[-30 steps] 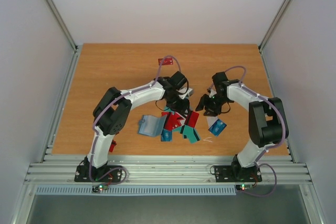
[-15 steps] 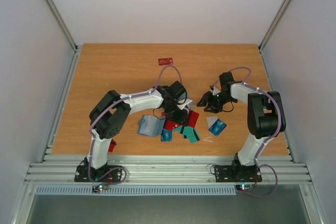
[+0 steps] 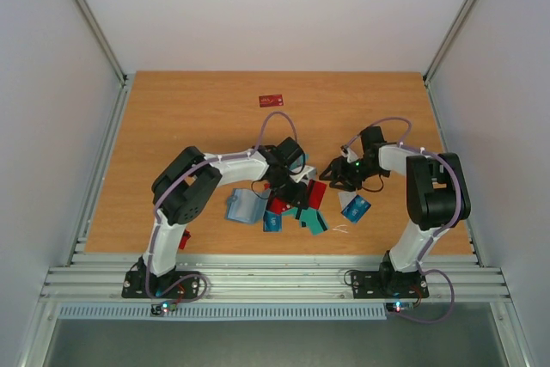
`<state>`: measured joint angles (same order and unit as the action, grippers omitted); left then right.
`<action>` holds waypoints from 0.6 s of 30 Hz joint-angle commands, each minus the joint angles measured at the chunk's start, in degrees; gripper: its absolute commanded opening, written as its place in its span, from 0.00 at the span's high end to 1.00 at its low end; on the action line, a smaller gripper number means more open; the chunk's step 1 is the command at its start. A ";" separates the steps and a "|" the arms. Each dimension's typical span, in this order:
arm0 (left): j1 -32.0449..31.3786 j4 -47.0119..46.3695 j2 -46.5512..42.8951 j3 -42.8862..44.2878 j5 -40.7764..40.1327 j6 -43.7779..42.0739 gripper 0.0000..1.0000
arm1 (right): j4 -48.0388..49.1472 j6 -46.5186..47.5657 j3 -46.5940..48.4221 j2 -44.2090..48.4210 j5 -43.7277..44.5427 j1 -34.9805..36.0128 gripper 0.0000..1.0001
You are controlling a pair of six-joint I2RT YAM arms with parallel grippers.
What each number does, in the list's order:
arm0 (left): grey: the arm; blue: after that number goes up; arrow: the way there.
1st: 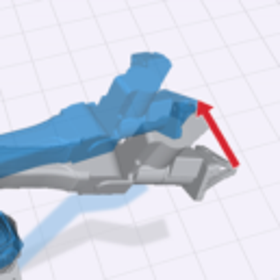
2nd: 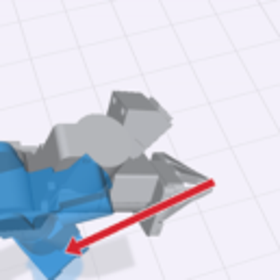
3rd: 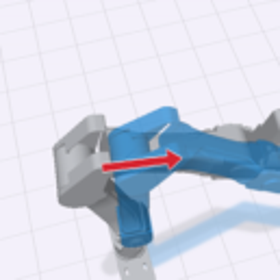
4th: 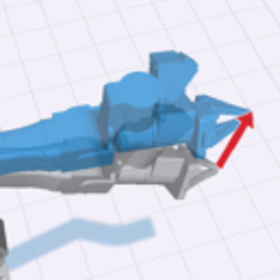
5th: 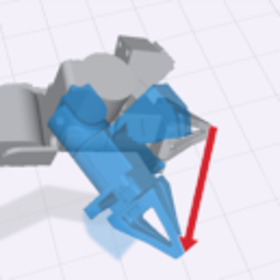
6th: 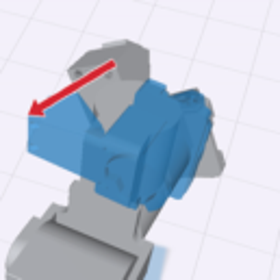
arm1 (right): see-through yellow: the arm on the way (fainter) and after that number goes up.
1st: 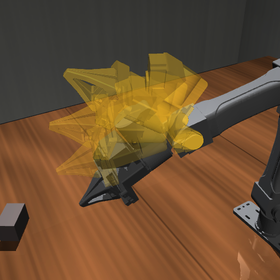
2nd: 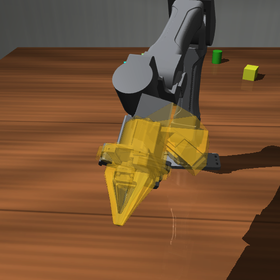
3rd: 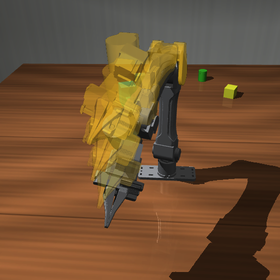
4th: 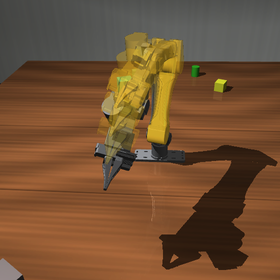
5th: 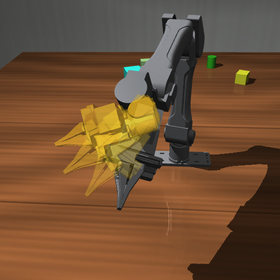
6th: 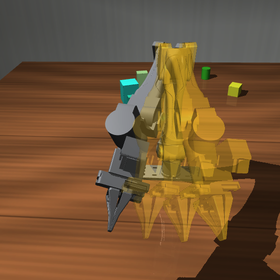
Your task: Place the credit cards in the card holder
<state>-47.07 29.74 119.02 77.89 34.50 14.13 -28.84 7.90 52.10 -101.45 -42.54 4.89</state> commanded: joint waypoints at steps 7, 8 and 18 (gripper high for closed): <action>-0.35 -3.22 3.25 -3.56 -2.04 -0.22 0.85 | -2.05 1.59 -2.11 -1.33 3.09 2.23 0.48; -0.31 -3.27 3.36 -3.81 -2.14 -0.35 0.85 | -2.20 1.66 -2.02 -1.44 3.02 2.31 0.48; -0.30 -3.45 4.68 -4.28 -2.68 -1.60 0.85 | -1.98 1.59 -2.09 -1.17 0.53 2.50 0.48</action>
<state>-46.98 26.13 119.31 76.20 36.14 14.28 -28.91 8.69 51.72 -101.43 -43.72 6.72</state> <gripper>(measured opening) 0.149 0.516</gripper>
